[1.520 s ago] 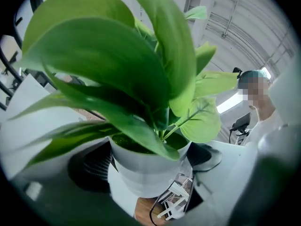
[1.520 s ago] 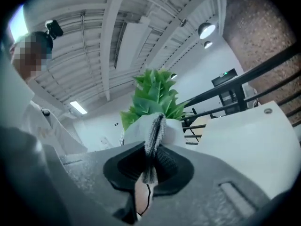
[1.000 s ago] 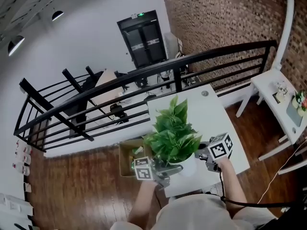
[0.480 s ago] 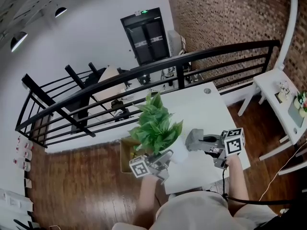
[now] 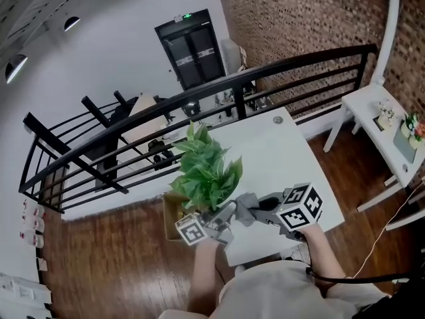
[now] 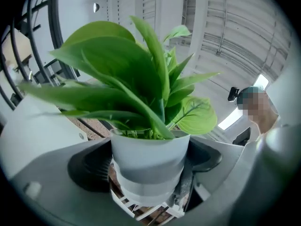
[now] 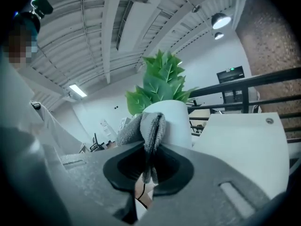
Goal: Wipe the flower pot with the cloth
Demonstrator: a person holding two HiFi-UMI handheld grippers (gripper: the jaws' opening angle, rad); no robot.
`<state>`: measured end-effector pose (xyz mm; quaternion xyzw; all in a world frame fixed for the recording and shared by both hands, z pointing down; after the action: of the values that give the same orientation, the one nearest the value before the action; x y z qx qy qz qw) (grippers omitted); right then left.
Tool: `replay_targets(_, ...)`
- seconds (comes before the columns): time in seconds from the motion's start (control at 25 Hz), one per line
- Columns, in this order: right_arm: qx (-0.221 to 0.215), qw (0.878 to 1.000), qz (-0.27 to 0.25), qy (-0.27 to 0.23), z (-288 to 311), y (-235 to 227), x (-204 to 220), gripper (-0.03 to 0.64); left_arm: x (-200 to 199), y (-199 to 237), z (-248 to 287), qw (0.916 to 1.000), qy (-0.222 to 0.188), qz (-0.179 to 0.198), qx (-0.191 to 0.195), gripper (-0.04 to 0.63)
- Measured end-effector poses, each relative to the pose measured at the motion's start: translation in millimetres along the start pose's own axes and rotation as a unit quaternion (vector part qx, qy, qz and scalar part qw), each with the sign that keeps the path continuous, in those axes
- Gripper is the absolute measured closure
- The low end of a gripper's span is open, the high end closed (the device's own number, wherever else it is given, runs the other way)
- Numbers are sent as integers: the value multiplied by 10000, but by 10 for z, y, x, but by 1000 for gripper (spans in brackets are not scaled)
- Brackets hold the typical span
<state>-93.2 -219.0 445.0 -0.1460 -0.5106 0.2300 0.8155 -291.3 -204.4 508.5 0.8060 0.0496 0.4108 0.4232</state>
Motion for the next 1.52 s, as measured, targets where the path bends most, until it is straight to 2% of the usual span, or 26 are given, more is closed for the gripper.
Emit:
replay_targets(0.08,65,9999,68,-113,-86,-44,-9,600,11,-23,11,10000,57,62,-14,78)
replay_targets(0.24,346,9988,213,-257,-213,-152,16,600,64,-23,-4,10000,26,-58,61,80)
replay_targets(0.44,1110,9936,204,-13,-241,-303,63,600,45,-145,-46,9988,230,-203,394,80)
replay_targets(0.48,1068,9939,268,-6,-209,-322,83,600,33,-188,-38,9981,210,-276,508,80)
replay_targets(0.56,718,9961,475,-185,-140,-363,141,600,31,-247,2,9953,1,-554,791,80)
replay_targets(0.68,63,9956,665,-661,-44,-432,233,600,54,-296,58,9852,-407,-1137,1217,81)
replay_targets(0.8,-317,9901,788,-1116,12,-452,255,600,36,-389,79,9795,-525,-1330,1418,81)
replay_targets(0.96,-510,9863,802,-1345,88,-467,278,600,55,-475,166,9710,-730,-1601,1618,81)
replay_targets(1.16,-476,9815,689,-1723,95,-504,383,600,117,-527,375,9629,-1061,-1838,1664,81)
replay_targets(1.28,-382,9776,497,-2008,76,-469,378,600,48,-534,392,9635,-1250,-1789,1553,81)
replay_targets(1.4,-452,9709,589,-2275,9,-454,379,600,29,-547,394,9667,-1308,-1671,1432,83)
replay_targets(1.52,-482,9688,562,-2364,-62,-422,379,600,67,-553,443,9751,-1219,-1409,1205,86)
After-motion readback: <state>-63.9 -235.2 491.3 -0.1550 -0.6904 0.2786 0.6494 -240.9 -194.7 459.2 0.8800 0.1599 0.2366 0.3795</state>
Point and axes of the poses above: the fingertips, and each gripper's own axes: z forward along the fingers, y to its left, x out of its underside, the point moved 10 cm from there along -z, backward along the fingers, and after that the axes turned 1 degree about y, right-handed, at the moved point
